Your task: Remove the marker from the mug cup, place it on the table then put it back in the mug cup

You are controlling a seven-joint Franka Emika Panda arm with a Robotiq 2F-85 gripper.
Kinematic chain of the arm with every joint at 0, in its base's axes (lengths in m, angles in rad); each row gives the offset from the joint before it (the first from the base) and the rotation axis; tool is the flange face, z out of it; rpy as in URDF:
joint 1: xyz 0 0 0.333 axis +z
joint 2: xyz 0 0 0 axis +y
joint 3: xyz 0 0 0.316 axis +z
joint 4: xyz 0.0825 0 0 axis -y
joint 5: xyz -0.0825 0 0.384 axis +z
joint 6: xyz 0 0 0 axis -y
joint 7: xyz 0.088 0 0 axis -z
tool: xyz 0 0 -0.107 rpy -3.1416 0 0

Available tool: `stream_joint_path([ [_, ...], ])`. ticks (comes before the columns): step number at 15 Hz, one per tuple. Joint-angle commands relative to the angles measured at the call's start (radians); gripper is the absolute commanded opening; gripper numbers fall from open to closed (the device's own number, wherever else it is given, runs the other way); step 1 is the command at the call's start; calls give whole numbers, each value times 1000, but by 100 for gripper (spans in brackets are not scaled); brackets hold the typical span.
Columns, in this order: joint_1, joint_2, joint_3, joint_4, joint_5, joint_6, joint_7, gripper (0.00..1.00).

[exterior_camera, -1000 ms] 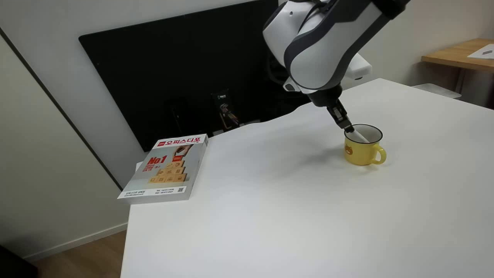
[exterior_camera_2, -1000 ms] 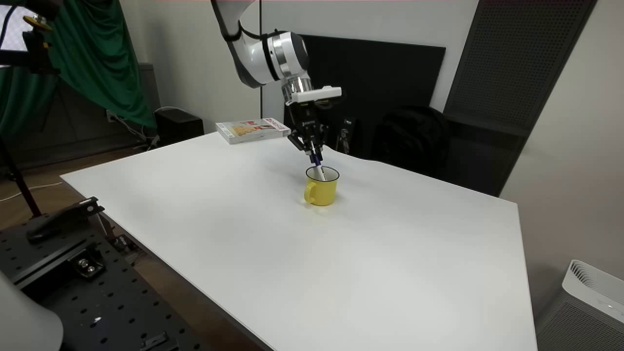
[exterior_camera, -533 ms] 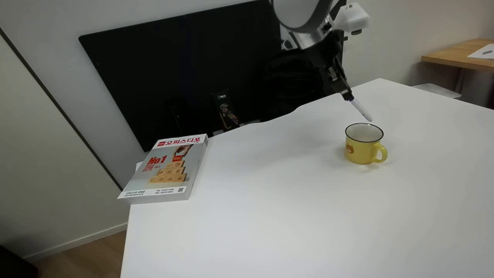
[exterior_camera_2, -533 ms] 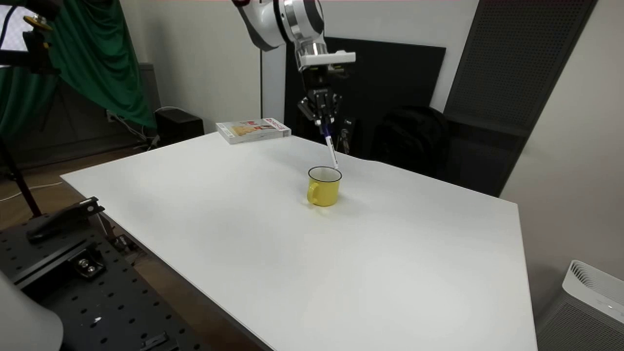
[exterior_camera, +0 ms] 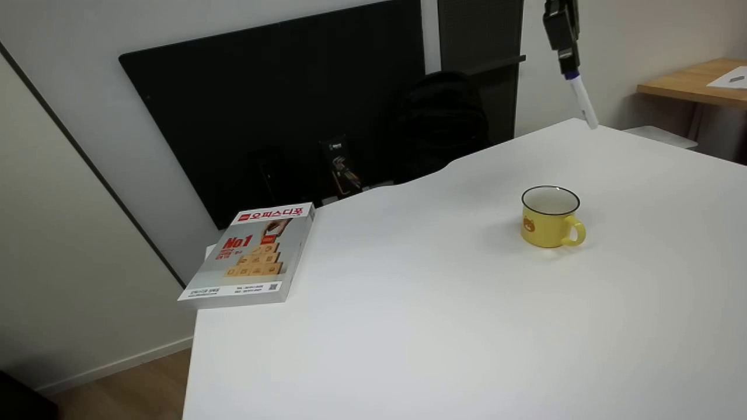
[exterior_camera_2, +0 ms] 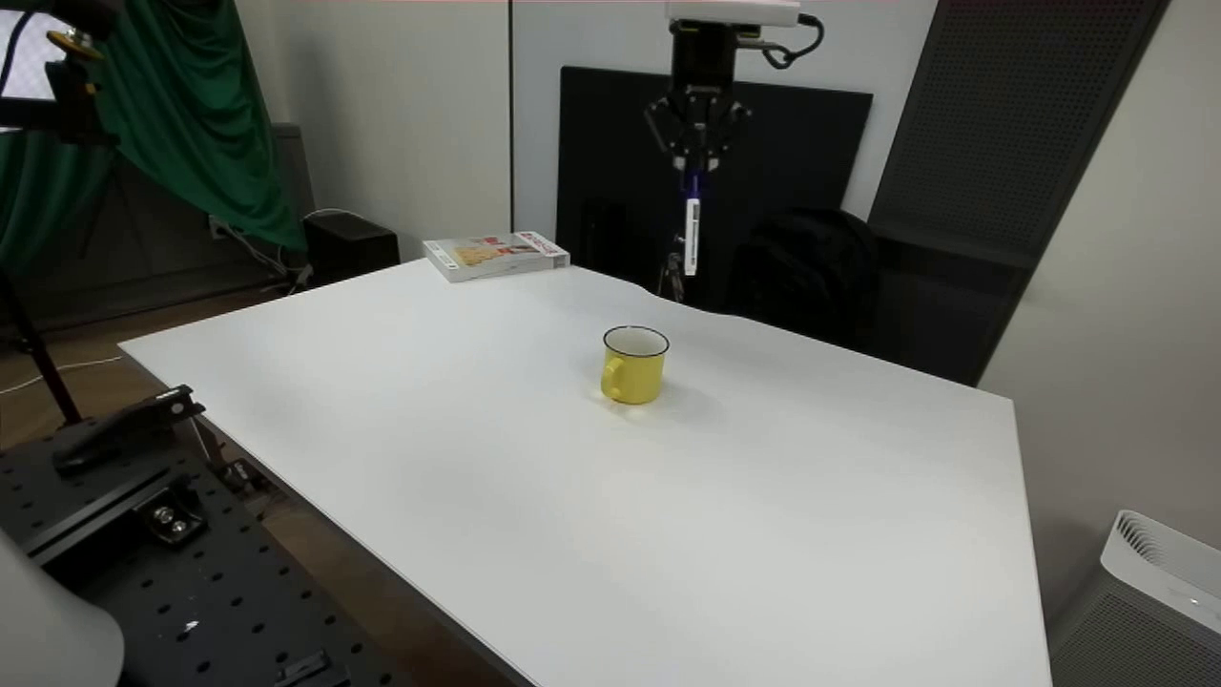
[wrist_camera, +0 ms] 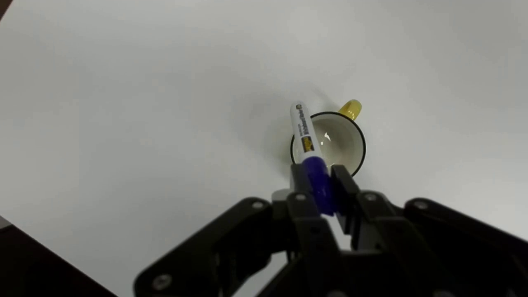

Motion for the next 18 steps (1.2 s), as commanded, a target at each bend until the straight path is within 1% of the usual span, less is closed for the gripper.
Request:
stream_joint_path([
  [1,-102,-83,-16,-148,92,54,49,5],
  [3,-157,-84,-31,-208,147,98,54,5],
  [7,-221,-54,-62,-306,220,167,100,5],
  [10,-239,-18,-82,-354,226,197,129,5],
  [18,-245,94,-112,-354,212,192,220,5],
])
